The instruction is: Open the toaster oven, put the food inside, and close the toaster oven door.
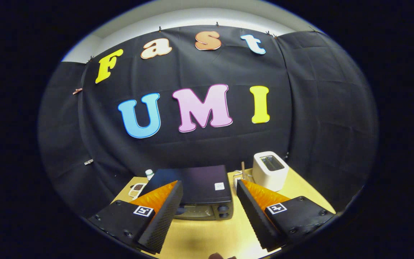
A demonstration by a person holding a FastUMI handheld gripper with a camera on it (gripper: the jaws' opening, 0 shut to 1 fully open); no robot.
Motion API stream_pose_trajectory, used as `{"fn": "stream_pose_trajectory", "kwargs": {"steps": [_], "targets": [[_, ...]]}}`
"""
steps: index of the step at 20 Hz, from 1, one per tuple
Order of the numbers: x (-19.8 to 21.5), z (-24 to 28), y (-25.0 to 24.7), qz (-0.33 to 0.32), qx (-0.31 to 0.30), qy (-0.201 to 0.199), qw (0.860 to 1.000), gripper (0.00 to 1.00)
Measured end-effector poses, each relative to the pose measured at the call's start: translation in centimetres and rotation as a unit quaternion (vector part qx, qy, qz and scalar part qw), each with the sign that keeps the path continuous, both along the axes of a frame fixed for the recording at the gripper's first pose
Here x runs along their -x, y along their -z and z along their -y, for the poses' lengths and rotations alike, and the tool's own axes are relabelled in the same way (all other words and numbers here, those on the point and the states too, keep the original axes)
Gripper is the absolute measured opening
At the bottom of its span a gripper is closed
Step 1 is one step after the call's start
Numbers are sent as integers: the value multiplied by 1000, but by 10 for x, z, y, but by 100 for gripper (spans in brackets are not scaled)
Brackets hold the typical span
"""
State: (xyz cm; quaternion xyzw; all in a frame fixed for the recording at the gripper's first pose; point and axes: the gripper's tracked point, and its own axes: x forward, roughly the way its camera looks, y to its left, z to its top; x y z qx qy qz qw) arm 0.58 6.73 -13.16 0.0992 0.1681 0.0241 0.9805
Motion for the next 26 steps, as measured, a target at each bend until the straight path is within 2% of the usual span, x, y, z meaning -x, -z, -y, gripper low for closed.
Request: {"fn": "stream_pose_trajectory", "kwargs": {"steps": [6,9,15,26], "targets": [[2,63,-76,89,26,16,996,98],[6,89,-103,114,29,20,993,98],[2,124,-100,107,1,33,994,97],[6,139,-96,118,18,12,993,97]]}}
